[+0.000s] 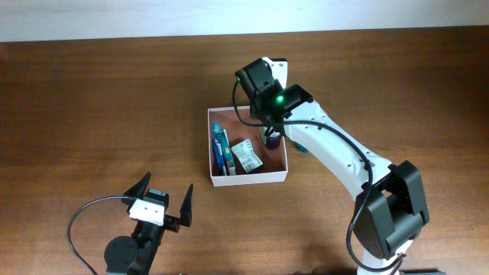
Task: Pack container
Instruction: 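Lower the foam pump bottle into the box's back corner and release, then raise the right gripper and move it right over the Listerine bottle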
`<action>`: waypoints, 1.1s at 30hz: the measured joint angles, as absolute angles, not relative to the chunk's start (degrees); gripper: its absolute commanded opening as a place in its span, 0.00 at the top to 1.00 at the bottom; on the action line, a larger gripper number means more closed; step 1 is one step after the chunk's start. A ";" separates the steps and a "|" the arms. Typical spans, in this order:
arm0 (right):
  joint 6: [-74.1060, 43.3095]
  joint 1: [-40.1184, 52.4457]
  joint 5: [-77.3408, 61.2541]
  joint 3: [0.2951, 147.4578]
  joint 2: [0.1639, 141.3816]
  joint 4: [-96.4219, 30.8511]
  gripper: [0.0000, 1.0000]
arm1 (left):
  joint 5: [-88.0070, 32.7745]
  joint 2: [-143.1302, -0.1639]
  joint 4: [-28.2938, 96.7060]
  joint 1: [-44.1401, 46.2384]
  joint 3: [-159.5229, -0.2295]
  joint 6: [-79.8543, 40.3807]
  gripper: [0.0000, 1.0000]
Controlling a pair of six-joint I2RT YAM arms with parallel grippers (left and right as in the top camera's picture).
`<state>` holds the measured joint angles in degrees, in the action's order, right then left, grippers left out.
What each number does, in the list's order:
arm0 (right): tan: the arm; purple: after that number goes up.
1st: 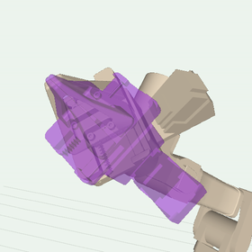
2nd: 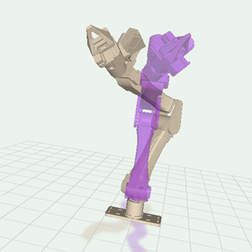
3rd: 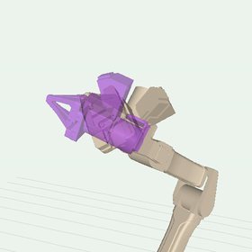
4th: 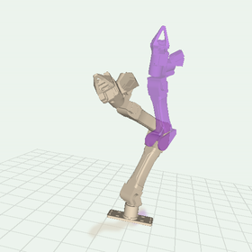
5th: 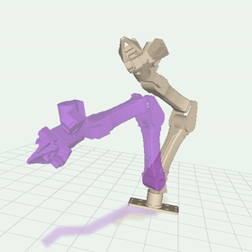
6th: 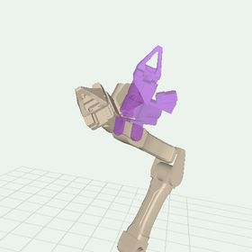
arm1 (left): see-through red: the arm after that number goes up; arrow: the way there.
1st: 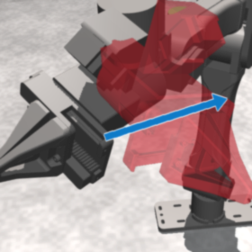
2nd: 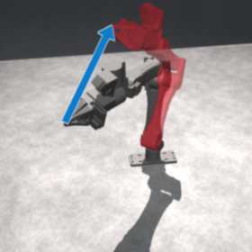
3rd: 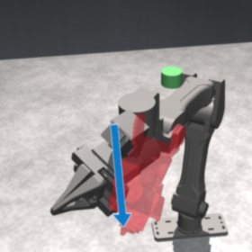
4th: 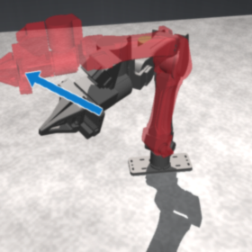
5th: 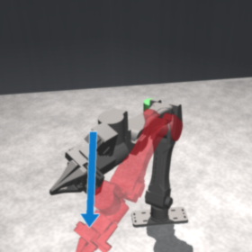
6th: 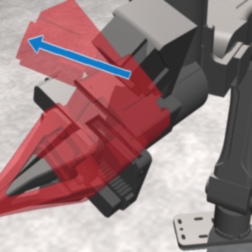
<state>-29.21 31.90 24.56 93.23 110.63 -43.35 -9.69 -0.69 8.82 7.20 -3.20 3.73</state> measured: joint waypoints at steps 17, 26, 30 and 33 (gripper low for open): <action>-25.93 29.85 24.36 95.48 90.13 -53.69 0.01 | -9.69 -0.69 8.82 7.20 -3.20 3.73 0.01; -30.44 18.13 21.78 95.46 90.41 -63.72 0.28 | -9.69 -0.69 8.84 7.20 -3.20 3.73 0.01; -31.48 13.13 14.96 95.46 92.18 -65.80 0.35 | -9.69 -0.69 8.84 7.20 -3.20 3.73 0.00; -31.51 13.21 11.64 95.33 95.44 -65.84 0.34 | -9.69 -0.69 8.82 7.20 -3.20 3.73 0.01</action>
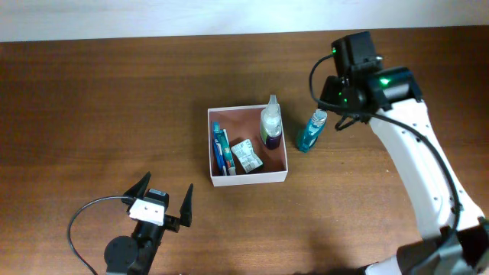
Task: Pack container
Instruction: 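Raise the right gripper and move it right over the Listerine bottle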
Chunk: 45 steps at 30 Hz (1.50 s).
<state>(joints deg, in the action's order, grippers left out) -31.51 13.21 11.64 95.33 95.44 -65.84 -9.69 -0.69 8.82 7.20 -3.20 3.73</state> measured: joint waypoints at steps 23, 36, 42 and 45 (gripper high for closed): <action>-31.75 16.62 7.75 93.06 102.08 -64.12 0.39 | -9.69 -0.69 8.82 7.20 -3.20 3.73 0.01; -33.01 16.60 7.35 91.70 102.19 -63.37 0.55 | -9.69 -0.69 8.82 7.20 -3.20 3.73 0.01; -33.15 16.60 7.22 91.70 102.19 -63.35 0.47 | -9.69 -0.69 8.82 7.20 -3.20 3.73 0.01; -33.17 16.60 7.18 91.70 102.21 -63.37 0.47 | -9.69 -0.69 8.82 7.20 -3.20 3.73 0.01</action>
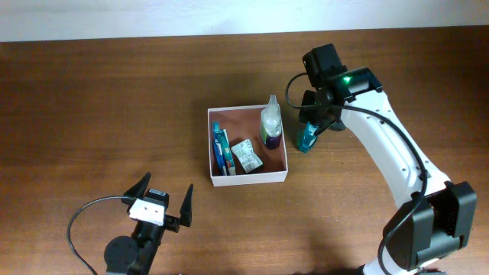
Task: Pack container
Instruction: 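Raise the right gripper and move it right over the Listerine bottle, then lower the right gripper and grasp the blue Listerine bottle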
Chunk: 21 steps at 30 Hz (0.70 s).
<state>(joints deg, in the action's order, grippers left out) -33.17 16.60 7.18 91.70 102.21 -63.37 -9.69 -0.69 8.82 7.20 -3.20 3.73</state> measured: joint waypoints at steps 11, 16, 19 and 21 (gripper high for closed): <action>-33.19 16.60 7.16 89.08 102.72 -60.62 0.47 | -9.69 -0.69 8.82 7.20 -3.20 3.73 0.01; -33.15 16.62 7.20 89.08 102.72 -60.49 0.55 | -9.69 -0.69 8.82 7.20 -3.20 3.73 0.00; -33.04 16.60 7.38 89.08 102.72 -60.36 0.62 | -9.69 -0.69 8.84 7.20 -3.20 3.73 0.01; -33.01 16.60 7.40 89.06 102.72 -60.34 0.64 | -9.69 -0.69 8.82 7.20 -3.20 3.73 0.01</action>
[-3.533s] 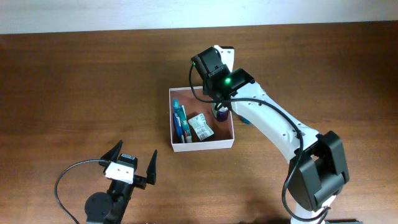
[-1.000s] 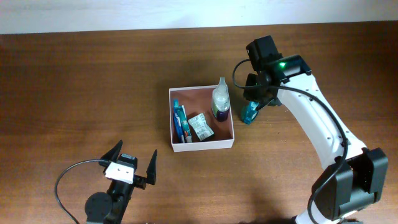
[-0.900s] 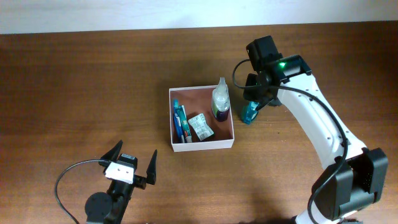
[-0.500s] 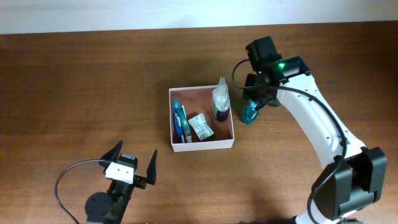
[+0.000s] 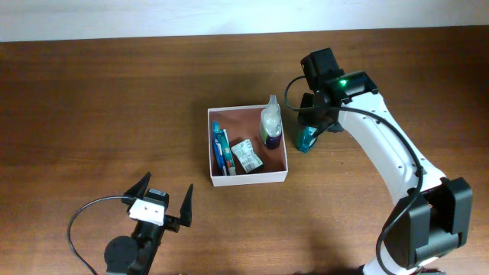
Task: Pack container
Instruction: 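Lower the right gripper and grasp the blue Listerine bottle, then lift the Listerine bottle and carry it left into the box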
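Note:
A white open box (image 5: 211, 145) sits mid-table. Inside it lie a blue toothpaste tube (image 5: 221, 151) and a small printed sachet (image 5: 246, 155), and a clear bottle with a purple base (image 5: 270, 122) stands in its right back corner. Just outside the right wall stands a blue bottle (image 5: 305, 140). My right gripper (image 5: 312, 127) is directly over that bottle's top, and its fingers are hidden under the wrist. My left gripper (image 5: 163, 200) rests open near the front left, holding nothing.
Brown wooden table (image 5: 92, 99) all around. The left arm's base and its black cable (image 5: 76, 221) are at the front left edge. The right arm's white links (image 5: 390, 164) run from the front right up to the blue bottle.
The right gripper has shifted slightly left and closer onto the blue bottle's top. The bottle stands in the same spot beside the box. The left arm is unchanged.
The right gripper was first over the box's right back corner at the clear bottle. Then it was away to the right, with the clear bottle standing in the box and the blue bottle outside. It then came over the blue bottle and is still there.

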`<action>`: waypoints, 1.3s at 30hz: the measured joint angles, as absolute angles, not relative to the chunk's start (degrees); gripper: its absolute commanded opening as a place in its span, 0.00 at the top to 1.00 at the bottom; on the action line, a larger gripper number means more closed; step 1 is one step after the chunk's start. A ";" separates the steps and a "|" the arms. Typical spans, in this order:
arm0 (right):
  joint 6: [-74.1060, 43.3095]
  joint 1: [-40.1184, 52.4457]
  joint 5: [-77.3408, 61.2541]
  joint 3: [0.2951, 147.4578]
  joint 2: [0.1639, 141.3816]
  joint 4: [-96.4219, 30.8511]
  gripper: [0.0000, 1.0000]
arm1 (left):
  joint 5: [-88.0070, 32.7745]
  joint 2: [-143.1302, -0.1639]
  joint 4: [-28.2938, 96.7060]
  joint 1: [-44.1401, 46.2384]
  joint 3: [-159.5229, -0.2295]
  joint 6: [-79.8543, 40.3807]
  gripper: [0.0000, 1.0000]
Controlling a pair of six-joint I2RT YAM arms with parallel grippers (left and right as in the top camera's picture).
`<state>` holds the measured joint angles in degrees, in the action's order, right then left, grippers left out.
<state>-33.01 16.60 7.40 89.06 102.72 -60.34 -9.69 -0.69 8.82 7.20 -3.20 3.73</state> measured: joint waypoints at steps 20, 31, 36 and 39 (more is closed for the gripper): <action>-32.49 16.62 7.29 89.32 102.72 -60.84 0.77 | -9.69 -0.69 8.82 7.20 -3.20 3.73 0.01; -31.14 16.60 7.38 93.21 100.18 -70.41 0.77 | -9.69 -0.69 8.84 7.20 -3.18 3.73 0.01; -29.30 16.60 6.07 93.56 95.68 -72.44 0.77 | -9.69 -0.69 8.82 7.20 -3.20 3.73 0.00; -27.38 16.62 3.62 93.82 91.94 -72.49 0.77 | -9.69 -0.69 8.82 7.20 -3.20 3.73 0.00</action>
